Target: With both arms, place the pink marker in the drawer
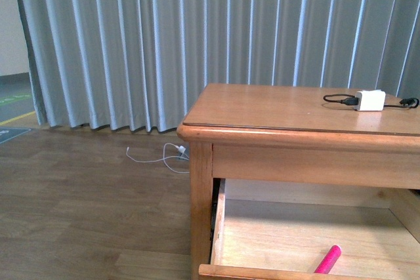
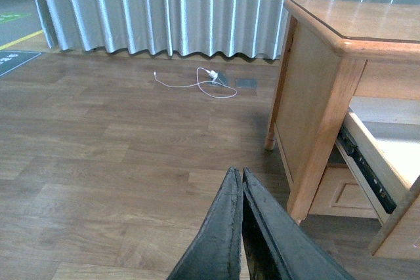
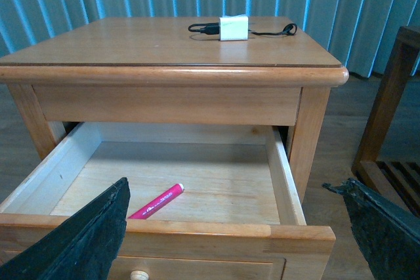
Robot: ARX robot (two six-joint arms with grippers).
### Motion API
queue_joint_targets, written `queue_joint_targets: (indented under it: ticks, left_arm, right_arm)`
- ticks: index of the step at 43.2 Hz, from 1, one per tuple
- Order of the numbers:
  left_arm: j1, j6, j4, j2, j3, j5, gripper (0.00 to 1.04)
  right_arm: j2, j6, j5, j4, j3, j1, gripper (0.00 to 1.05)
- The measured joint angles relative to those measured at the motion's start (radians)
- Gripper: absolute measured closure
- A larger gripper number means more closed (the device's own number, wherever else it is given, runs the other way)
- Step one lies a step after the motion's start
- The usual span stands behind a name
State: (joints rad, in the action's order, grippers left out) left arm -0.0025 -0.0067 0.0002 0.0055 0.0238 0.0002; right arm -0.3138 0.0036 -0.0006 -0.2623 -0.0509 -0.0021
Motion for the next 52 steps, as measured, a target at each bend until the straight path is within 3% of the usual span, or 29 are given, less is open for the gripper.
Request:
queue_joint_targets:
  ticks: [15,21,39,43,48,52]
  left_arm:
    - [0.000,0.000,0.000,0.000,0.000,0.000,1.01]
    - [0.000,0.000,0.000,0.000,0.000,0.000,0.73]
    - [0.000,0.000,0.000,0.000,0.000,0.000,0.06]
    - [0.000,0.002,0.000,0.000,0.000,0.000,0.07]
    - [0.000,0.002,0.000,0.000,0.000,0.000,0.06]
    - [0.000,0.002,0.000,0.000,0.000,0.000,0.06]
  right_arm:
    - [0.000,0.000,0.000,0.000,0.000,0.000,0.09]
    - [0.000,0.000,0.000,0.000,0.000,0.000,0.09]
    - [0.000,0.000,0.000,0.000,0.000,0.000,0.09]
    - [0.000,0.000,0.000,0.000,0.000,0.000,0.09]
    - [-0.077,-0.071,-0.236,0.191,-0.060,-0.051,0.09]
    - [-0.200,-0.074,-0.285,0.258,-0.112,-0.060,0.09]
